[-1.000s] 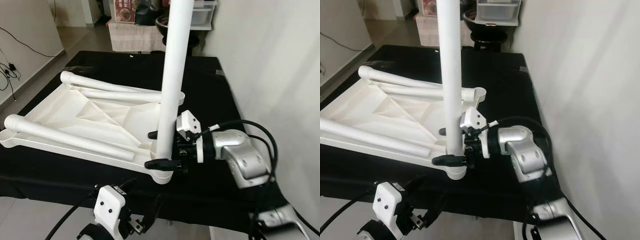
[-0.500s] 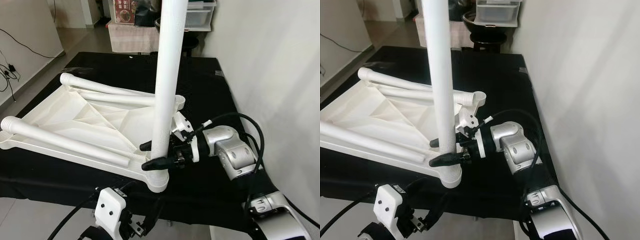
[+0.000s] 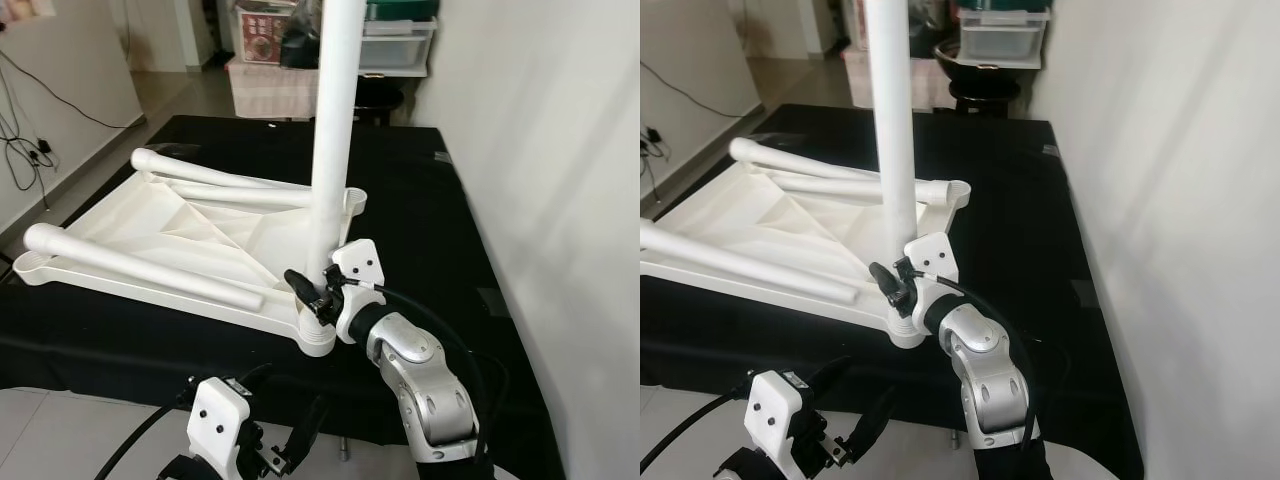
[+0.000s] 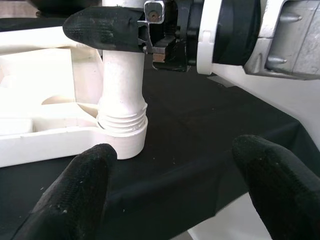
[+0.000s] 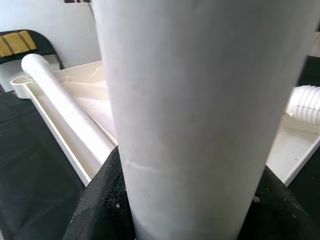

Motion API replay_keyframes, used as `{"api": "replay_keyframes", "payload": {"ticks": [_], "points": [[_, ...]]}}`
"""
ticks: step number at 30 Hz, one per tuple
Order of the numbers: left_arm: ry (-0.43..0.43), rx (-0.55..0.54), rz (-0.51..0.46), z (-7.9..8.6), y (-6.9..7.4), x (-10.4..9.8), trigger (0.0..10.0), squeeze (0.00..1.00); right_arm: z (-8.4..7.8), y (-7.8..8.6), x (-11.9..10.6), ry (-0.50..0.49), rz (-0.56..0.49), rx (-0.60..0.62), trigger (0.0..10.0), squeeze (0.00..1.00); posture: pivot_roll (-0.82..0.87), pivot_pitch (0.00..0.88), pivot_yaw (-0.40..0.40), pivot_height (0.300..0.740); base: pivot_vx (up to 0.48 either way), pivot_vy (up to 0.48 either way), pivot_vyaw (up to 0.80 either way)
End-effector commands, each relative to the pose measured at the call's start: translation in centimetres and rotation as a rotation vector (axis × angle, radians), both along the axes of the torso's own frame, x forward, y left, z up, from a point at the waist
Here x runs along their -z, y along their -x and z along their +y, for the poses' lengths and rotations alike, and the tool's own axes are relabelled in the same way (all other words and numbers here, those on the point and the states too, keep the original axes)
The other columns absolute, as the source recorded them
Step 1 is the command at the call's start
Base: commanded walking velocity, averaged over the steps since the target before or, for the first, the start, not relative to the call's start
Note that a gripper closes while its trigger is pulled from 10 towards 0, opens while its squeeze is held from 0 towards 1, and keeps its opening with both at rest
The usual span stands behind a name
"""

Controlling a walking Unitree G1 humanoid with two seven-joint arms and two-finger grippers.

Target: Building children table

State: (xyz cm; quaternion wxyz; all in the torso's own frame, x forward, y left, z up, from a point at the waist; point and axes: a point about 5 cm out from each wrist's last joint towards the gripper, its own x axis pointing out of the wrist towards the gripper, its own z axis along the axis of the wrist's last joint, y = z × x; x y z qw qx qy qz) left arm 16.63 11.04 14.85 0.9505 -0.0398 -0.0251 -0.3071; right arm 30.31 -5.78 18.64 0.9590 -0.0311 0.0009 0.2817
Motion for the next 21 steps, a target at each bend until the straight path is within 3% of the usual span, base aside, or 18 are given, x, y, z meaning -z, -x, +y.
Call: {"api": "replay_keyframes", "payload": {"ticks": [1, 2, 3, 9, 10, 11, 12, 13, 14, 15, 16, 17, 18, 19, 20, 21], "points": [[0.006, 0.007, 0.012, 0.0, 0.1, 0.2, 10.0, 0.00, 0.0, -0.3, 1.2, -0.002, 0.079, 0.036, 0.0, 0.00, 0.00, 0.131, -0.035, 0.740, 0.000, 0.000, 0.00], [0.006, 0.007, 0.012, 0.0, 0.1, 0.2, 10.0, 0.00, 0.0, -0.3, 1.2, -0.002, 0.079, 0.036, 0.0, 0.00, 0.00, 0.131, -0.035, 0.740, 0.000, 0.000, 0.00], [0.006, 0.006, 0.012, -0.1, 0.1, 0.2, 10.0, 0.00, 0.7, -0.9, 0.7, 0.017, 0.069, -0.031, 10.0, 0.00, 0.00, 0.131, -0.039, 0.740, 0.000, 0.000, 0.00], [0.007, 0.004, 0.011, -0.1, 0.0, 0.2, 10.0, 0.00, 1.2, -1.2, 0.1, 0.009, 0.073, -0.102, 10.0, 0.00, 0.01, 0.130, -0.042, 0.740, 0.000, 0.000, 0.00], [0.008, 0.003, 0.010, -0.2, 0.0, 0.2, 10.0, 0.00, 1.6, -1.2, -0.8, -0.015, 0.050, -0.207, 10.0, 1.00, 0.00, 0.129, -0.045, 0.740, 0.000, 0.000, 0.00], [0.008, 0.003, 0.010, -0.2, 0.0, 0.2, 10.0, 0.00, 1.6, -1.2, -0.8, -0.015, 0.050, -0.207, 10.0, 1.00, 0.00, 0.129, -0.045, 0.740, 0.000, 0.000, 0.00], [0.010, 0.001, 0.009, -0.2, 0.0, 0.2, 10.0, 0.00, 2.0, -0.9, -1.7, -0.029, 0.029, -0.358, 10.0, 1.00, 0.00, 0.129, -0.046, 0.740, 0.000, 0.000, 0.00], [0.010, 0.001, 0.009, -0.2, 0.0, 0.2, 10.0, 0.00, 2.0, -0.9, -1.7, -0.029, 0.029, -0.358, 10.0, 1.00, 0.00, 0.129, -0.046, 0.740, 0.000, 0.000, 0.00], [0.011, 0.001, 0.007, -0.2, -0.1, 0.2, 10.0, 0.00, 2.0, -0.7, -2.5, -0.012, -0.011, -0.483, 10.0, 1.00, 0.01, 0.131, -0.052, 0.740, 0.000, 0.000, 0.00], [0.011, 0.001, 0.007, -0.2, -0.1, 0.2, 10.0, 0.00, 2.0, -0.7, -2.5, -0.012, -0.011, -0.483, 10.0, 1.00, 0.01, 0.131, -0.052, 0.740, 0.000, 0.000, 0.00], [0.013, -0.001, 0.006, -0.3, -0.1, 0.1, 10.0, 0.00, 1.8, -0.6, -3.1, 0.041, -0.054, -0.626, 10.0, 1.00, 0.01, 0.131, -0.054, 0.740, 0.000, 0.000, 0.00], [0.013, -0.001, 0.006, -0.3, -0.1, 0.1, 10.0, 0.00, 1.8, -0.6, -3.1, 0.041, -0.054, -0.626, 10.0, 1.00, 0.01, 0.131, -0.054, 0.740, 0.000, 0.000, 0.00], [0.013, -0.002, 0.005, -0.3, 0.0, 0.1, 10.0, 0.00, 1.5, -0.8, -3.3, 0.087, -0.064, -0.708, 10.0, 1.00, 0.01, 0.134, -0.058, 0.740, 0.000, 0.000, 0.00], [0.014, -0.003, 0.004, -0.4, 0.0, 0.1, 10.0, 0.00, 1.2, -1.0, -3.3, 0.148, -0.069, -0.784, 10.0, 0.23, 0.01, 0.134, -0.058, 0.740, 0.000, 0.000, 0.00], [0.015, -0.004, 0.004, -0.4, 0.0, 0.1, 10.0, 0.00, 1.0, -1.1, -3.3, 0.190, -0.062, -0.842, 10.0, 0.00, 0.01, 0.135, -0.059, 0.740, 0.000, 0.000, 0.00], [0.015, -0.008, 0.003, -0.4, 0.0, 0.1, 10.0, 0.00, 0.7, -1.1, -3.3, 0.220, -0.039, -0.943, 10.0, 0.00, 0.01, 0.140, -0.060, 0.740, 0.000, 0.000, 0.00]]}}
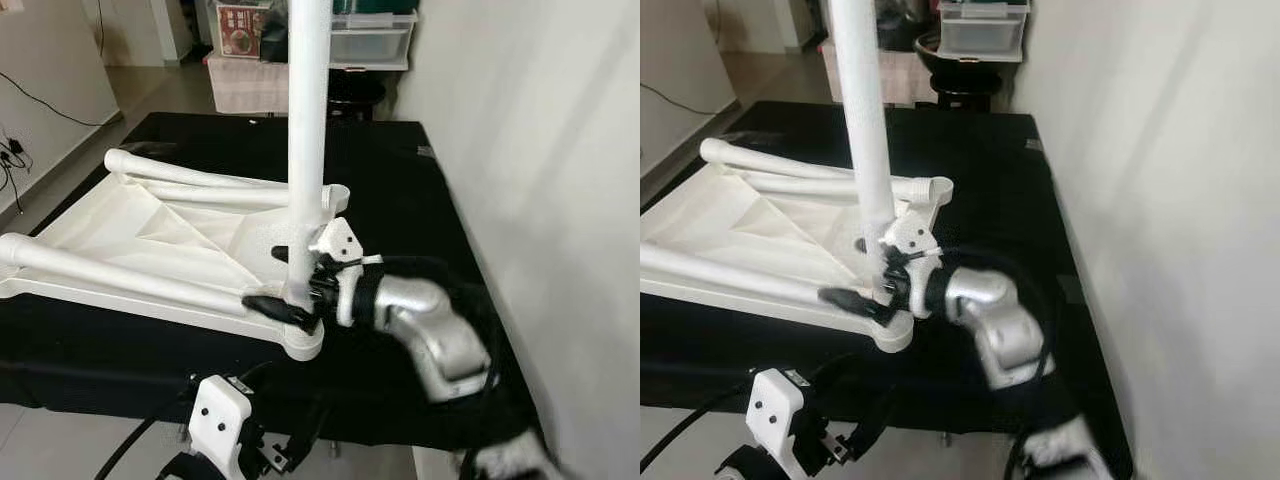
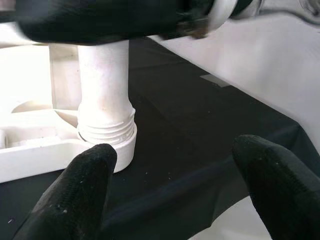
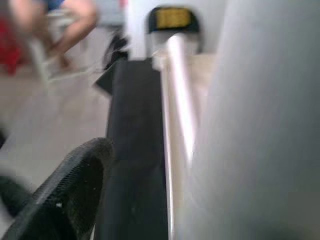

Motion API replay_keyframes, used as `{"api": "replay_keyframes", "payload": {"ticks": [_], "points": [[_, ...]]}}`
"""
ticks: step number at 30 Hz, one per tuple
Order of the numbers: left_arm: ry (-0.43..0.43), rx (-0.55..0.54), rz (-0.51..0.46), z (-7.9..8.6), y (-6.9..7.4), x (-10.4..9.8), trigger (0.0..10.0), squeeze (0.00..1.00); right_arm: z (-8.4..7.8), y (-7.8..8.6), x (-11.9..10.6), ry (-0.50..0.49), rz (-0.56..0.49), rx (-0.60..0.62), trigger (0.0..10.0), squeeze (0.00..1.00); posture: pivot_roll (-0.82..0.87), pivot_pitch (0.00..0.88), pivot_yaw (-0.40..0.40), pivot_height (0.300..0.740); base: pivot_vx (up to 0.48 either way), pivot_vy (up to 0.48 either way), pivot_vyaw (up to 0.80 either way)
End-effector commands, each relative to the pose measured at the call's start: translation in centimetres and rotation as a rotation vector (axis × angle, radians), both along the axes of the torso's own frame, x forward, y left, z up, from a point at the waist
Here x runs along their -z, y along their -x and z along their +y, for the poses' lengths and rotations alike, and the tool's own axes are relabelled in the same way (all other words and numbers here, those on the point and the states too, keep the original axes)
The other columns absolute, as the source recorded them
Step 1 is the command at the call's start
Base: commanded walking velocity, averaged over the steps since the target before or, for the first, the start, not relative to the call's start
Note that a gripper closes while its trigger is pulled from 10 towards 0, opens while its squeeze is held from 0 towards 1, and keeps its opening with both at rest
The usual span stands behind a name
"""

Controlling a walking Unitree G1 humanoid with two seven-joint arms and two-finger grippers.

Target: Building children table

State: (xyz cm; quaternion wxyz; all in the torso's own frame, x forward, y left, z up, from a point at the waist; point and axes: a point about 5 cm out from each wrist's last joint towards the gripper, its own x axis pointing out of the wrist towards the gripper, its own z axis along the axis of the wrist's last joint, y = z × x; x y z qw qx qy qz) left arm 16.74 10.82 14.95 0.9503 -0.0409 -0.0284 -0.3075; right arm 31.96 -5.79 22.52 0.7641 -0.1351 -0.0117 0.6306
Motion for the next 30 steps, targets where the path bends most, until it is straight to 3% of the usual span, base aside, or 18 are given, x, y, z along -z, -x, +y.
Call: {"api": "replay_keyframes", "payload": {"ticks": [1, 5, 8, 9, 12, 13, 23, 26, 28, 29, 30], "points": [[0.011, -0.009, 0.009, -0.1, 0.1, 0.1, 10.0, 0.00, 0.7, 0.6, 0.6, 0.026, 0.030, -0.137, 10.0, 0.00, 0.01, 0.140, -0.060, 0.740, 0.000, 0.000, 0.00], [0.013, -0.010, 0.010, -0.2, 0.2, 0.1, 10.0, 0.00, 0.3, 0.6, 0.3, 0.072, 0.047, -0.270, 10.0, 0.00, 0.02, 0.142, -0.059, 0.740, 0.000, 0.000, 0.00], [0.013, -0.008, 0.012, -0.2, 0.2, 0.1, 10.0, 0.00, 0.1, 0.3, 0.0, 0.075, 0.058, -0.293, 10.0, 0.00, 0.02, 0.144, -0.059, 0.740, 0.000, 0.000, 0.00], [0.014, -0.006, 0.013, -0.2, 0.3, 0.1, 10.0, 0.00, -0.1, -0.2, -0.3, 0.072, 0.077, -0.308, 9.3, 0.00, 0.02, 0.147, -0.057, 0.740, 0.000, 0.000, 0.00], [0.014, -0.006, 0.014, -0.2, 0.3, 0.1, 10.0, 0.00, -0.1, -0.3, -0.3, 0.073, 0.084, -0.319, 9.3, 0.00, 0.02, 0.147, -0.057, 0.740, 0.000, 0.000, 0.00], [0.014, -0.005, 0.014, -0.2, 0.3, 0.1, 10.0, 0.00, -0.3, -0.5, -0.4, 0.070, 0.097, -0.347, 0.0, 0.00, 0.02, 0.149, -0.056, 0.740, 0.000, 0.000, 0.00], [0.014, -0.005, 0.017, -0.2, 0.4, 0.1, 10.0, 0.00, -1.0, -0.6, -0.2, 0.056, 0.127, -0.407, 0.0, 0.00, 0.02, 0.152, -0.054, 0.740, 0.000, 0.000, 0.00], [0.015, -0.004, 0.017, -0.2, 0.4, 0.1, 10.0, 0.00, -1.3, -0.6, 0.0, 0.038, 0.108, -0.347, 0.0, 0.00, 0.02, 0.153, -0.052, 0.740, 0.000, 0.000, 0.00], [0.016, -0.003, 0.018, -0.2, 0.4, 0.1, 10.0, 0.00, -1.4, -0.7, 0.4, 0.002, 0.093, -0.208, 0.0, 0.00, 0.01, 0.155, -0.051, 0.740, 0.000, 0.000, 0.00], [0.016, -0.003, 0.018, -0.2, 0.4, 0.1, 10.0, 0.00, -1.4, -0.7, 0.4, 0.002, 0.093, -0.208, 0.0, 0.00, 0.01, 0.155, -0.051, 0.740, 0.000, 0.000, 0.00], [0.017, -0.002, 0.018, -0.2, 0.4, 0.1, 10.0, 0.00, -1.3, -0.5, 0.9, -0.033, 0.094, -0.099, 0.0, 0.00, 0.01, 0.156, -0.058, 0.740, 0.000, 0.000, 0.00]]}}
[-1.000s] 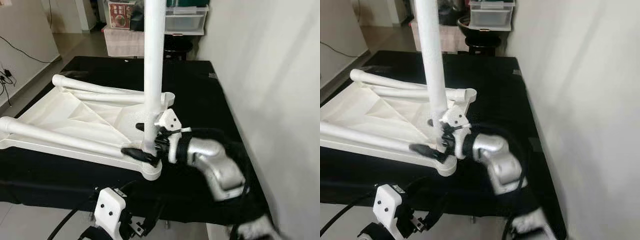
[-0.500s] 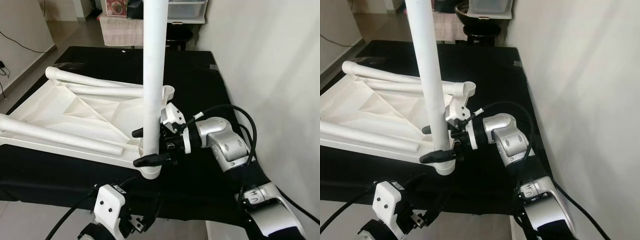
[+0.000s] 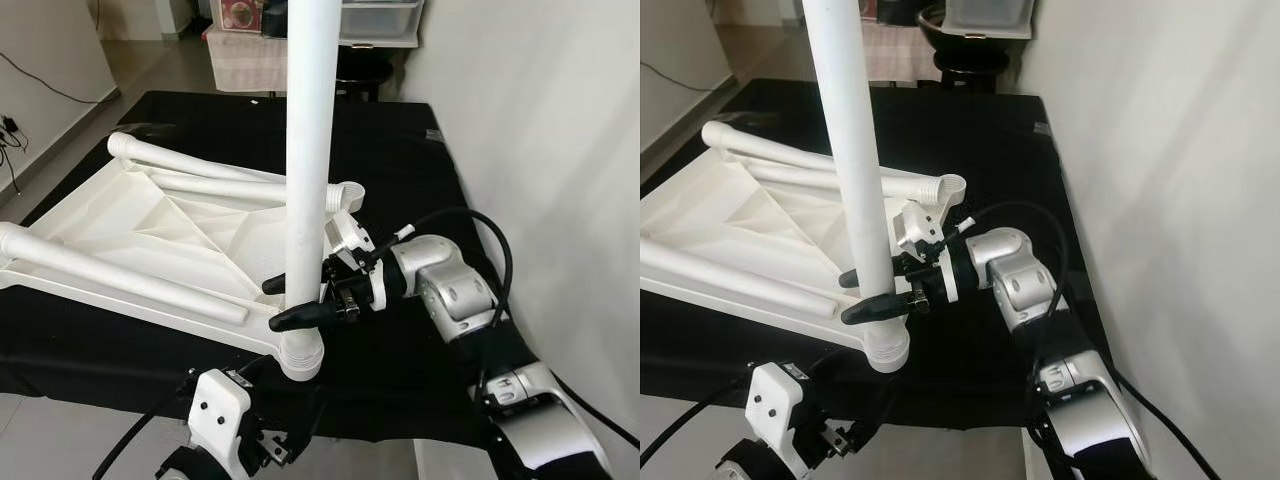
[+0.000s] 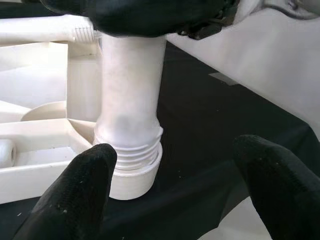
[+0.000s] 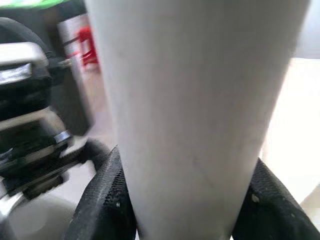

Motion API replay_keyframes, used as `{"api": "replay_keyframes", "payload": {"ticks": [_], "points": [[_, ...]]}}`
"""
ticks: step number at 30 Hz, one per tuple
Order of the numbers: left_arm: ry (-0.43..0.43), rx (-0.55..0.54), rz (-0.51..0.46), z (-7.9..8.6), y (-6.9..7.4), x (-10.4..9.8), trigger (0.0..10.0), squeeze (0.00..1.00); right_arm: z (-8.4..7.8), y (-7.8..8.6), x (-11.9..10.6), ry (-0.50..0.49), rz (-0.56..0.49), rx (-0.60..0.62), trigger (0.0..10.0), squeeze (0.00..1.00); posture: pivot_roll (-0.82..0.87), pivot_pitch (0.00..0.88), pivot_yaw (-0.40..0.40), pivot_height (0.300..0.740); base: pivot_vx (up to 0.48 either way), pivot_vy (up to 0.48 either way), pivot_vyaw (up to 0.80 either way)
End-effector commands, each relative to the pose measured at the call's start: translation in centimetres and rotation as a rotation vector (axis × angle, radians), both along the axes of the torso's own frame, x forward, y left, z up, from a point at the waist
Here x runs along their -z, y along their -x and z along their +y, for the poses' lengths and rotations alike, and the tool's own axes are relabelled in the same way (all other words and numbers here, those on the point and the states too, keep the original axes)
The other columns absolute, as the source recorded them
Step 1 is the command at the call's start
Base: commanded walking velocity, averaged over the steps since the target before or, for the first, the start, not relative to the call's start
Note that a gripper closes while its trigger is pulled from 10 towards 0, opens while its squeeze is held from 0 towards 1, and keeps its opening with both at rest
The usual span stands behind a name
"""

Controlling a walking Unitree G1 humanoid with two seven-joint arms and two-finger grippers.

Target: Building children table

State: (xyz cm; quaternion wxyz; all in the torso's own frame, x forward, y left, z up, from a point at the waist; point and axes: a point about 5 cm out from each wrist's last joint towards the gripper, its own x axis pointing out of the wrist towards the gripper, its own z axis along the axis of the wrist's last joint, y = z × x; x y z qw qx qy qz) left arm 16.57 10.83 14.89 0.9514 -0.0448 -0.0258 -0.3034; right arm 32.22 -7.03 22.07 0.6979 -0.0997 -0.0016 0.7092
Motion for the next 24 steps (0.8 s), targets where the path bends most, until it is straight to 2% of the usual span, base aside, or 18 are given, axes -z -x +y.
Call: {"api": "replay_keyframes", "payload": {"ticks": [1, 2, 3, 4, 5, 7, 8, 9, 10, 12, 13, 16, 20, 21, 22, 23, 24], "points": [[0.011, 0.007, 0.010, -0.2, 0.2, 0.0, 10.0, 0.00, 0.2, 0.0, 1.1, -0.033, 0.022, 0.217, 0.0, 0.00, 0.01, 0.156, -0.059, 0.740, 0.000, 0.000, 0.00], [0.011, 0.007, 0.010, -0.2, 0.2, 0.0, 10.0, 0.00, 0.2, 0.0, 1.1, -0.033, 0.022, 0.217, 0.0, 0.00, 0.01, 0.156, -0.059, 0.740, 0.000, 0.000, 0.00], [0.011, 0.007, 0.009, -0.2, 0.2, 0.0, 10.0, 0.00, 0.9, 0.5, 1.9, -0.090, 0.044, 0.394, 0.0, 0.00, 0.01, 0.157, -0.064, 0.740, 0.000, 0.000, 0.00], [0.011, 0.007, 0.009, -0.2, 0.2, 0.0, 10.0, 0.00, 0.9, 0.5, 1.9, -0.090, 0.044, 0.394, 0.0, 0.00, 0.01, 0.157, -0.064, 0.740, 0.000, 0.000, 0.00], [0.010, 0.006, 0.008, -0.2, 0.2, 0.0, 10.0, 0.00, 1.2, 0.7, 2.5, -0.138, 0.061, 0.599, 0.0, 0.00, 0.01, 0.158, -0.064, 0.740, 0.000, 0.000, 0.00], [0.010, 0.006, 0.008, -0.2, 0.2, 0.0, 10.0, 0.00, 1.2, 0.7, 2.5, -0.138, 0.061, 0.599, 0.0, 0.00, 0.01, 0.158, -0.064, 0.740, 0.000, 0.000, 0.00], [0.010, 0.002, 0.006, -0.1, 0.1, -0.1, 10.0, 0.00, 1.8, 1.9, 3.6, -0.114, 0.043, 0.734, 0.0, 0.00, 0.00, 0.158, -0.048, 0.740, 0.000, 0.000, 0.00], [0.010, 0.002, 0.006, -0.1, 0.1, -0.1, 10.0, 0.00, 1.8, 1.9, 3.6, -0.114, 0.043, 0.734, 0.0, 0.00, 0.00, 0.158, -0.048, 0.740, 0.000, 0.000, 0.00], [0.010, -0.001, 0.005, 0.0, 0.0, 0.0, 10.0, 0.00, 2.2, 2.6, 3.8, -0.111, 0.038, 0.829, 0.0, 0.00, -0.01, 0.155, -0.044, 0.740, 0.000, 0.000, 0.00], [0.010, -0.001, 0.005, 0.0, 0.0, 0.0, 10.0, 0.00, 2.2, 2.6, 3.8, -0.111, 0.038, 0.829, 0.0, 0.00, -0.01, 0.155, -0.044, 0.740, 0.000, 0.000, 0.00], [0.010, -0.001, 0.005, 0.0, -0.1, 0.0, 10.0, 0.00, 2.7, 2.8, 3.8, -0.107, 0.030, 0.861, 0.0, 0.00, -0.01, 0.144, -0.047, 0.740, 0.000, 0.000, 0.00], [0.010, 0.003, 0.006, 0.0, -0.2, 0.2, 10.0, 0.00, 3.7, 2.5, 3.8, -0.102, 0.044, 0.839, 0.0, 0.00, 0.00, 0.131, -0.052, 0.740, 0.000, 0.000, 0.00], [0.010, -0.001, 0.005, 0.0, -0.3, 0.2, 10.0, 0.00, 3.8, 2.6, 3.8, -0.088, 0.041, 0.827, 0.0, 0.00, 0.00, 0.131, -0.052, 0.740, 0.000, 0.000, 0.00], [0.011, -0.005, 0.004, 0.0, -0.3, 0.2, 10.0, 0.00, 4.2, 2.7, 3.5, -0.081, 0.021, 0.783, 10.0, 0.00, 0.00, 0.128, -0.054, 0.740, 0.000, 0.000, 0.00], [0.011, -0.008, 0.004, 0.0, -0.3, 0.2, 10.0, 0.00, 4.4, 2.7, 3.1, -0.083, 0.000, 0.717, 10.0, 0.61, 0.00, 0.125, -0.055, 0.740, 0.000, 0.000, 0.00], [0.011, -0.009, 0.003, 0.0, -0.3, 0.2, 10.0, 0.00, 4.5, 2.6, 2.9, -0.085, -0.013, 0.670, 10.0, 0.61, 0.00, 0.125, -0.055, 0.740, 0.000, 0.000, 0.00], [0.010, -0.009, 0.003, 0.0, -0.3, 0.2, 10.0, 0.00, 4.5, 2.4, 2.4, -0.094, -0.019, 0.595, 10.0, 1.00, 0.01, 0.123, -0.055, 0.740, 0.000, 0.000, 0.00]]}}
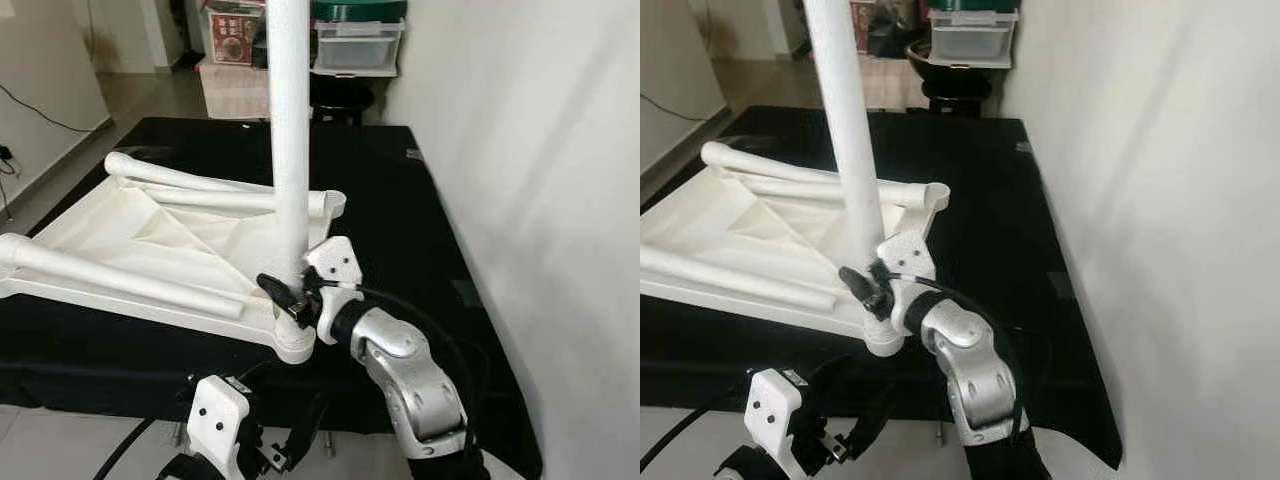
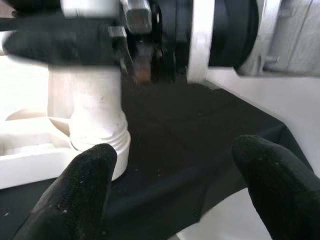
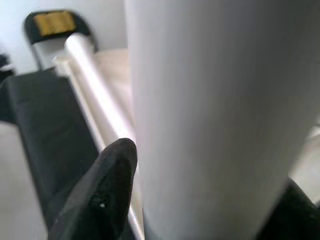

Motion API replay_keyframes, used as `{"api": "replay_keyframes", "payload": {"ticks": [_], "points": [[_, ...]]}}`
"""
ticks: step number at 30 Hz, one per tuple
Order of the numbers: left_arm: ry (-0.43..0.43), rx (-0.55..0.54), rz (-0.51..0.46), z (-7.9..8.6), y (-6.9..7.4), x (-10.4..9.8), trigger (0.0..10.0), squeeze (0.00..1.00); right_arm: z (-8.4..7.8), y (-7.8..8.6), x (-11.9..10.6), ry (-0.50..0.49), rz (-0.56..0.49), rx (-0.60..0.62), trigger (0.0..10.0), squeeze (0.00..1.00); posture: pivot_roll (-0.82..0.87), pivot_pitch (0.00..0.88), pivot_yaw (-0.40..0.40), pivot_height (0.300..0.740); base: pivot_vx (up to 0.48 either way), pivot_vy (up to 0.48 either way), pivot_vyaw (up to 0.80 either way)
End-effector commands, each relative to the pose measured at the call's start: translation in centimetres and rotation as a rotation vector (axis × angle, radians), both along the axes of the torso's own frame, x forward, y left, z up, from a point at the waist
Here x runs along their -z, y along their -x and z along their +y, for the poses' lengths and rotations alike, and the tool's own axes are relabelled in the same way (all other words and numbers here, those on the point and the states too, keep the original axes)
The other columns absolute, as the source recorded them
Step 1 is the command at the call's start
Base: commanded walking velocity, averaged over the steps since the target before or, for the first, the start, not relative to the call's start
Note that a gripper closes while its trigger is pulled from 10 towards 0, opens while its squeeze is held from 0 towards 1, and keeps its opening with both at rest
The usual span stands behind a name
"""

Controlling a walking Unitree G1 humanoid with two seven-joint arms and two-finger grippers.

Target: Building children table

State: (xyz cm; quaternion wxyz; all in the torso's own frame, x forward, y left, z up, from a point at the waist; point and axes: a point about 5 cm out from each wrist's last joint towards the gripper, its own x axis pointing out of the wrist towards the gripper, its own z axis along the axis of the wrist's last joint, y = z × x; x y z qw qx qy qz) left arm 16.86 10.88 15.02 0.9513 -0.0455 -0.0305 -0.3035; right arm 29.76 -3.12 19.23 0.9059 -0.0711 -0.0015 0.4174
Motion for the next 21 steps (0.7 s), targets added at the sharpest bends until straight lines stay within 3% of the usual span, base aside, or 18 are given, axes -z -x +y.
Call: {"api": "replay_keyframes", "payload": {"ticks": [1, 2, 3, 6, 7, 8, 9, 15, 21], "points": [[0.006, -0.009, 0.011, 0.0, 0.0, 0.3, 10.0, 0.00, 0.5, -0.1, -0.8, -0.012, -0.015, -0.166, 10.0, 1.00, 0.01, 0.123, -0.055, 0.740, 0.000, 0.000, 0.00], [0.006, -0.009, 0.011, 0.0, 0.0, 0.3, 10.0, 0.00, 0.5, -0.1, -0.8, -0.012, -0.015, -0.166, 10.0, 1.00, 0.01, 0.123, -0.055, 0.740, 0.000, 0.000, 0.00], [0.005, -0.007, 0.012, 0.0, 0.0, 0.3, 10.0, 0.00, 0.1, -0.3, -1.6, 0.014, -0.044, -0.315, 10.0, 1.00, 0.02, 0.121, -0.052, 0.740, 0.000, 0.000, 0.00], [0.005, -0.006, 0.013, -0.1, 0.1, 0.3, 10.0, 0.00, -0.4, -0.7, -1.9, 0.062, -0.058, -0.389, 10.0, 1.00, 0.03, 0.125, -0.053, 0.740, 0.000, 0.000, 0.00], [0.005, -0.005, 0.014, -0.1, 0.1, 0.3, 10.0, 0.00, -0.7, -1.1, -2.0, 0.110, -0.067, -0.432, 10.0, 0.90, 0.04, 0.127, -0.055, 0.740, 0.000, 0.000, 0.00], [0.005, -0.005, 0.014, -0.1, 0.1, 0.3, 10.0, 0.00, -0.7, -1.1, -2.0, 0.110, -0.067, -0.432, 10.0, 0.90, 0.04, 0.127, -0.055, 0.740, 0.000, 0.000, 0.00], [0.006, -0.005, 0.015, -0.1, 0.2, 0.3, 10.0, 0.00, -1.2, -1.4, -2.0, 0.160, -0.075, -0.498, 10.0, 0.00, 0.04, 0.130, -0.056, 0.740, 0.000, 0.000, 0.00], [0.007, -0.001, 0.021, -0.2, 0.5, 0.2, 10.0, 0.00, -2.6, -2.2, -1.7, 0.267, -0.025, -0.646, 10.0, 0.00, 0.04, 0.143, -0.056, 0.740, 0.000, 0.000, 0.00], [0.008, 0.001, 0.024, -0.2, 0.7, 0.2, 10.0, 0.00, -3.2, -3.1, -1.5, 0.307, -0.001, -0.661, 10.0, 0.00, 0.04, 0.153, -0.053, 0.740, 0.000, 0.000, 0.00]]}}
